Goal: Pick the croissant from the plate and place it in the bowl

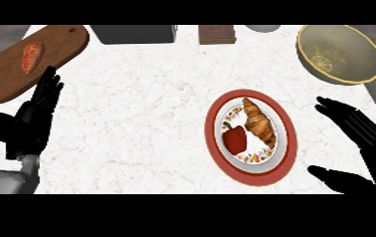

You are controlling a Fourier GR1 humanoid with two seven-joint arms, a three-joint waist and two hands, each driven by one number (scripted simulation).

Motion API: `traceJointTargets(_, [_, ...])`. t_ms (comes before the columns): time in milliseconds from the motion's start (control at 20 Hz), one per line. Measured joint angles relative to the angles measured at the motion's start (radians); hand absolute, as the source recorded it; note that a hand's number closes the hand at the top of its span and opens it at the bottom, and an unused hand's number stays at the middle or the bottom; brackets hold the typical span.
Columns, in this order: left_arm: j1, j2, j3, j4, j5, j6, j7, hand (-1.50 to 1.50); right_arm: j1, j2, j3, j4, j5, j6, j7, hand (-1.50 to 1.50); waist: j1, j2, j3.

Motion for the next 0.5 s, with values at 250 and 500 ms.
traceJointTargets(250, [-0.009,-0.004,0.032,-0.009,-0.018,-0.038,0.025,0.0,0.014,0.01,-0.028,-0.142,0.046,0.075,0.148,-1.5,0.016,0.004,0.0])
traceJointTargets(500, [-0.026,-0.026,0.045,0.016,-0.038,-0.066,0.019,0.0,-0.146,0.016,-0.01,-0.194,0.086,0.219,0.345,-1.5,0.027,0.007,0.0])
